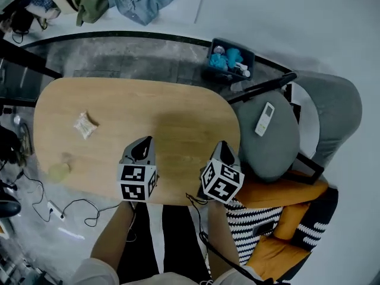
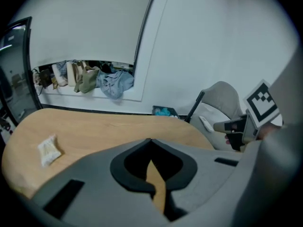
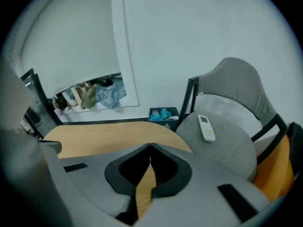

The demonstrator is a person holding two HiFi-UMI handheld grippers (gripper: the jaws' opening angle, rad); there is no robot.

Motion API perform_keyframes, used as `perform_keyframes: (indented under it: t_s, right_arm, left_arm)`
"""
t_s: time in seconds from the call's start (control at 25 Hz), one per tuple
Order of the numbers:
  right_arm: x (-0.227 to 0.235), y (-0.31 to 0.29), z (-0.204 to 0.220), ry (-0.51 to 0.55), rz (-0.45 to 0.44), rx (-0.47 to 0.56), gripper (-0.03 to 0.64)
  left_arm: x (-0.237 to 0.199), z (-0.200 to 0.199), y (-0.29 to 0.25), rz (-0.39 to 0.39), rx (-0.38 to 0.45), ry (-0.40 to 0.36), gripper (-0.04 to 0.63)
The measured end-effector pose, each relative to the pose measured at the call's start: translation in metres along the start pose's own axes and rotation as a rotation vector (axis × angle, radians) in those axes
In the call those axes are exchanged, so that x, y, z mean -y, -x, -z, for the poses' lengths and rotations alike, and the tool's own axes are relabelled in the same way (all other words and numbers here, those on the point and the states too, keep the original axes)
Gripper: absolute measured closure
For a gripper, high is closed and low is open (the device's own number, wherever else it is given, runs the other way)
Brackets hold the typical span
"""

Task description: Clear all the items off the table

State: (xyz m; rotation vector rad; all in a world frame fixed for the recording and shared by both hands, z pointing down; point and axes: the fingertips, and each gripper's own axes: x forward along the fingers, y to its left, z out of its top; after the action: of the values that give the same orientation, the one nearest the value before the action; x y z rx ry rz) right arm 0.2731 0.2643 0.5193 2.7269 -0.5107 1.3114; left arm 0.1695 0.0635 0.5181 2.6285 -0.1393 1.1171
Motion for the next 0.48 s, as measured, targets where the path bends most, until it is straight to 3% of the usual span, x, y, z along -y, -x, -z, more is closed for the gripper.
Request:
perform_keyframes:
  t_s: [0.2,0.48]
  right_arm:
    - [-0.067,0.016,0.028,0.097,-0.073,-0.039,0.592]
    - [-0.116,0.021,0.044,0.151,-0.107,-0.086,0.592]
  left_arm:
    - [-0.042,0.02,0.034,-0.039,-0.001,0.102,0.592]
    - [-0.104,0.045,0.065,-0.117,-0.017,0.174,0.592]
